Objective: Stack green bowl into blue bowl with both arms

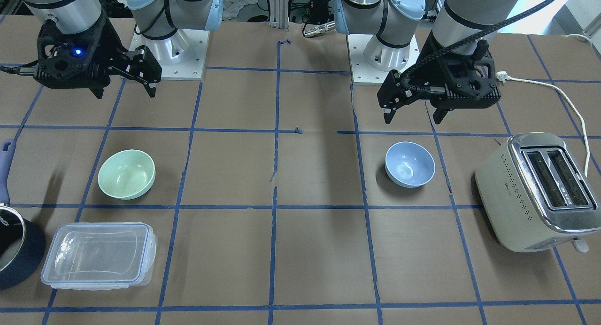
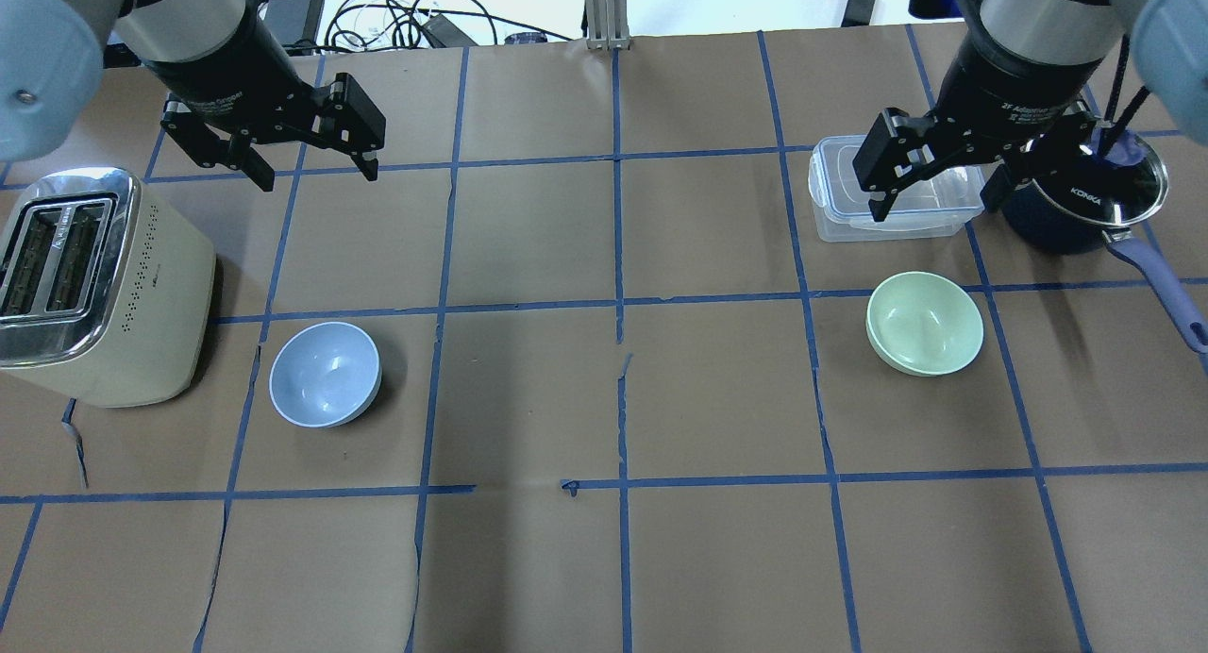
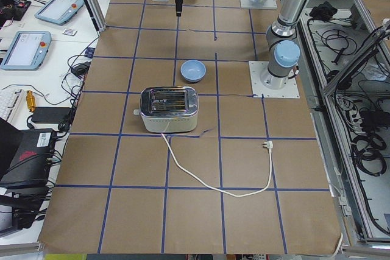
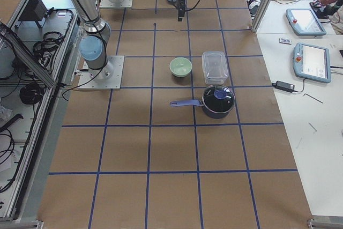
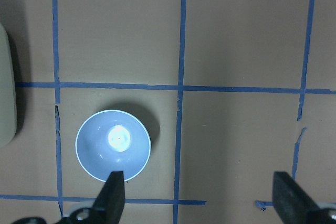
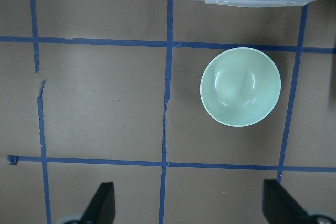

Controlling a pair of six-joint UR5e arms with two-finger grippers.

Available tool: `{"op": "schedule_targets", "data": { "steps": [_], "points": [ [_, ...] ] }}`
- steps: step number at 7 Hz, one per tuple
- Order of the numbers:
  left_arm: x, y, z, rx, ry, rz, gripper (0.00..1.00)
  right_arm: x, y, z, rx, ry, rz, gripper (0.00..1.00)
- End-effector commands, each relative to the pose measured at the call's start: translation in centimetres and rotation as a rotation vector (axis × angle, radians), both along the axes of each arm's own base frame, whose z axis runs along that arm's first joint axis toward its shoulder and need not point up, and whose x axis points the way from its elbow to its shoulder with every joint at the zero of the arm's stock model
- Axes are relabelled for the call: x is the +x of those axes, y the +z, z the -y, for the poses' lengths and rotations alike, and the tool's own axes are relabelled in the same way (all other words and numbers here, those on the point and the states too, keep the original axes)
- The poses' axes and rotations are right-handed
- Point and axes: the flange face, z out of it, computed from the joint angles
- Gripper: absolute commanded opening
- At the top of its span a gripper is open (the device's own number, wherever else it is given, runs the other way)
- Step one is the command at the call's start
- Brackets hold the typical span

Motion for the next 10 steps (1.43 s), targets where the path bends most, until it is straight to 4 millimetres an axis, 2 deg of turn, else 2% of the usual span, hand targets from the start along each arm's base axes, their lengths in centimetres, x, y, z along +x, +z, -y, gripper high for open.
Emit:
{"op": "schedule_targets", "data": {
  "steps": [1, 2, 7, 8, 10],
  "points": [
    [0.2, -0.3, 0.0, 0.006, -0.008, -0.001, 1.00, 0.0, 0.0, 0.0, 0.000, 0.002, 0.000, 1.00],
    [0.4, -0.3, 0.0, 0.005, -0.055, 0.001, 1.00, 0.0, 0.0, 0.0, 0.000, 0.003, 0.000, 1.00],
    [0.3, -0.7, 0.2, 0.015, -0.063, 0.004, 1.00, 0.0, -0.1, 0.0, 0.002, 0.006, 0.000, 1.00],
    [0.5, -2.3, 0.5, 0.062, -0.059, 0.002, 1.00, 0.0, -0.1, 0.0, 0.002, 0.006, 0.000, 1.00],
    [1.8, -10.6, 0.5, 0.166, -0.038, -0.006, 1.00, 0.0, -0.1, 0.0, 0.002, 0.008, -0.001, 1.00]
  ]
}}
